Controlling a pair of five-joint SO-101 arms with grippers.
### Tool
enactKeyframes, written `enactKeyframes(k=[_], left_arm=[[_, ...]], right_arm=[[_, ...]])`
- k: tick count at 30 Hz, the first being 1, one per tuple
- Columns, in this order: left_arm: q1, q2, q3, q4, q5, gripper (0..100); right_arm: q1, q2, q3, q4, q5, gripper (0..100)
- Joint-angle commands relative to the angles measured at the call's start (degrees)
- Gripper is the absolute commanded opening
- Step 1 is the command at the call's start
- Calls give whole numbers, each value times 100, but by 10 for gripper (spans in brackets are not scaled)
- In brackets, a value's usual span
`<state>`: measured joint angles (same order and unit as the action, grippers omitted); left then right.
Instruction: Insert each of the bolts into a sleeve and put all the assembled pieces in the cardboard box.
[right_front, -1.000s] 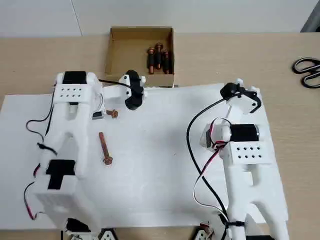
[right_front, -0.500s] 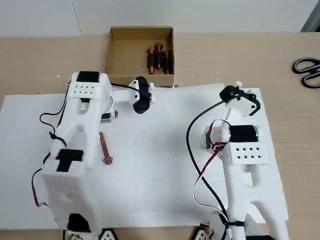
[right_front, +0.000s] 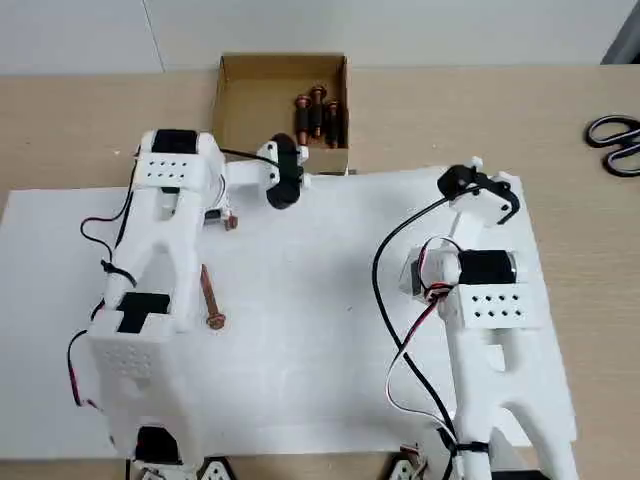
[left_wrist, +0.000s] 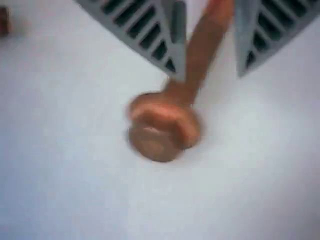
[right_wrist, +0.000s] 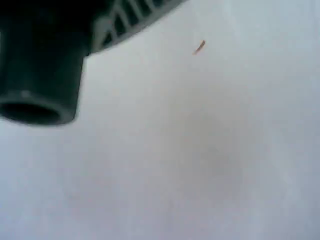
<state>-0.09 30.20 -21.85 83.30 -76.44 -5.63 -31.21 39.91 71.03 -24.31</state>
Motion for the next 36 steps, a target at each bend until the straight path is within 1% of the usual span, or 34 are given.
enactKeyframes(k=[1, 7, 13, 18, 22, 29, 36], left_arm=[[-18, -18, -338, 97, -923, 69], [-105, 563, -690, -35, -923, 70], [-149, 958, -1411, 703, -923, 70], [-229, 1169, -1710, 1055, -923, 70], [-229, 1099, -1710, 1398, -923, 70], [-220, 853, -1684, 1688, -923, 69], [-290, 747, -1657, 1714, -914, 68]], right_arm=[[48, -154, -18, -110, 88, 3], [48, -154, -18, -110, 88, 3], [48, -154, -18, -110, 88, 3], [48, -154, -18, -110, 88, 3], [48, -154, -18, -110, 88, 3], [31, -154, -18, -110, 88, 3], [22, -171, -18, -110, 88, 3]])
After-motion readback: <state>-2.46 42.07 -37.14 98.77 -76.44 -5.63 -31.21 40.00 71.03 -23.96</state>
